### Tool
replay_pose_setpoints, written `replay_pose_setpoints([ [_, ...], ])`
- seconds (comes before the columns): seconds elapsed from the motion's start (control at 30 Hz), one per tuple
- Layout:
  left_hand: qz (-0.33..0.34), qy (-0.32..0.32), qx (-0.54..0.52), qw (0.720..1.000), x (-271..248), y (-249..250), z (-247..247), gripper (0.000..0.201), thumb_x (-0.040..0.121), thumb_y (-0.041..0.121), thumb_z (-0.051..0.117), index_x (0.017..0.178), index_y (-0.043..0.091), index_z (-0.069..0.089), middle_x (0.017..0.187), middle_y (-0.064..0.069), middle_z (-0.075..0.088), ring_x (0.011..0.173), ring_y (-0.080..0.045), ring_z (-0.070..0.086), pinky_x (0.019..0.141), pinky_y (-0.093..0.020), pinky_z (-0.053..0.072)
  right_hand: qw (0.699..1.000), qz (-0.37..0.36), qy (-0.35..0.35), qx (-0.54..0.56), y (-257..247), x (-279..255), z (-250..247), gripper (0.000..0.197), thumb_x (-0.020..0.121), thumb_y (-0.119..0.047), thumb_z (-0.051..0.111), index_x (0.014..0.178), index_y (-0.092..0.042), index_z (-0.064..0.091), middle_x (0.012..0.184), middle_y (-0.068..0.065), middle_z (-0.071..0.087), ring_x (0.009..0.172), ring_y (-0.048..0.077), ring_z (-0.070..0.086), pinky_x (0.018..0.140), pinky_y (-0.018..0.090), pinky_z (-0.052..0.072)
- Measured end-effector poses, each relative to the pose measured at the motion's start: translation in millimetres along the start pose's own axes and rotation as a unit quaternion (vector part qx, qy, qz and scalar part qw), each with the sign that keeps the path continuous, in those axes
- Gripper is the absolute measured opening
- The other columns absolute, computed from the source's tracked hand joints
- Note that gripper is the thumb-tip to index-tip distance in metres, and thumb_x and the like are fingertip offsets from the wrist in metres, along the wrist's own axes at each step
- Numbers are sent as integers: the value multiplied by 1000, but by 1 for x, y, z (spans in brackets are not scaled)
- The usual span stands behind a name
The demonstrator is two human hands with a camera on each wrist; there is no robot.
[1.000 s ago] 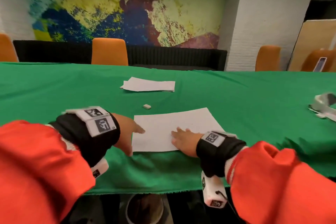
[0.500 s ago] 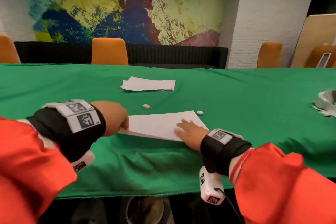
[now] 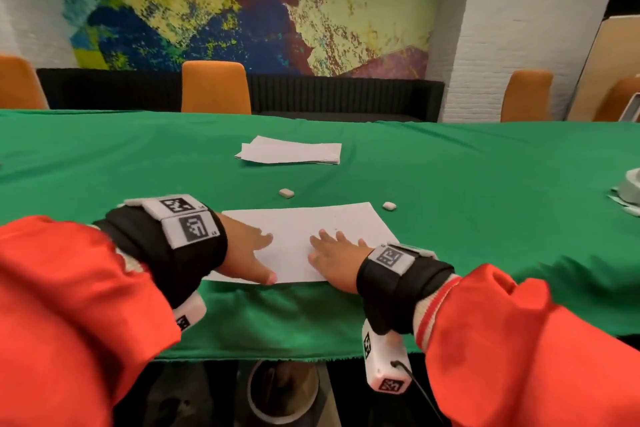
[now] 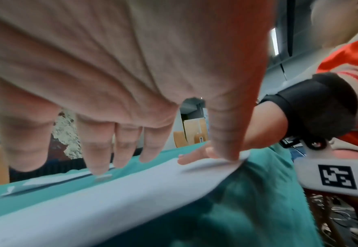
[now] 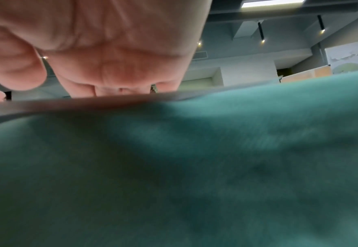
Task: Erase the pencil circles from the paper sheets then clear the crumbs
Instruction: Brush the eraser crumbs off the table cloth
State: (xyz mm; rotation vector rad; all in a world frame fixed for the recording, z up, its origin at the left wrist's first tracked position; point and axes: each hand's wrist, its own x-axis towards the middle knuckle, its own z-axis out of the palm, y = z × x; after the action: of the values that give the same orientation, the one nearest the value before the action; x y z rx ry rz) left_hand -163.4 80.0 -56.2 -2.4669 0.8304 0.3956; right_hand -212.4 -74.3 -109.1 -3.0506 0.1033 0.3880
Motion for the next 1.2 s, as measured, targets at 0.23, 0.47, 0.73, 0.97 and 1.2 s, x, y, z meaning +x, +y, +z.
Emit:
replay_pose_setpoints([
  [0.23,-9,-11,8,1000,5,13,25,67,101,46,29,153,18,-5,160,-3,-1,143,-25,23,113,-33,19,996,91,-18,17,36,-7,11,51,103,-31,15,151,-20,2,158,1,-8,145,23,-2,115,50,6],
  [0.47,3,26,-53,998,6,6,21,66,93,55,43,147,19,26,149,-4,35,129,-23,43,101,-28,34,995,78,63,-2,8,9,-8,53,102,-35,19,150,-12,12,158,6,-2,145,23,3,113,47,8],
  [0.73,-4,66,-95,993,7,10,41,62,93,49,49,143,22,24,147,-3,33,125,-24,46,97,-29,36,995,56,-29,-72,5,11,1,48,103,-12,16,149,-8,6,157,10,-3,144,28,4,111,51,15],
  [0.97,10,90,-104,990,14,8,52,69,90,51,52,144,21,23,155,-5,18,138,-25,31,109,-38,32,976,144,-43,-156,42,6,-22,46,98,0,19,144,-2,19,147,26,19,139,35,18,110,45,19],
  [1.2,9,85,-110,990,12,7,47,65,90,54,50,142,23,26,154,-3,23,133,-26,38,107,-38,34,985,-38,-55,-161,-34,26,-21,47,103,-6,14,149,-3,4,157,15,-4,144,28,8,107,27,6],
])
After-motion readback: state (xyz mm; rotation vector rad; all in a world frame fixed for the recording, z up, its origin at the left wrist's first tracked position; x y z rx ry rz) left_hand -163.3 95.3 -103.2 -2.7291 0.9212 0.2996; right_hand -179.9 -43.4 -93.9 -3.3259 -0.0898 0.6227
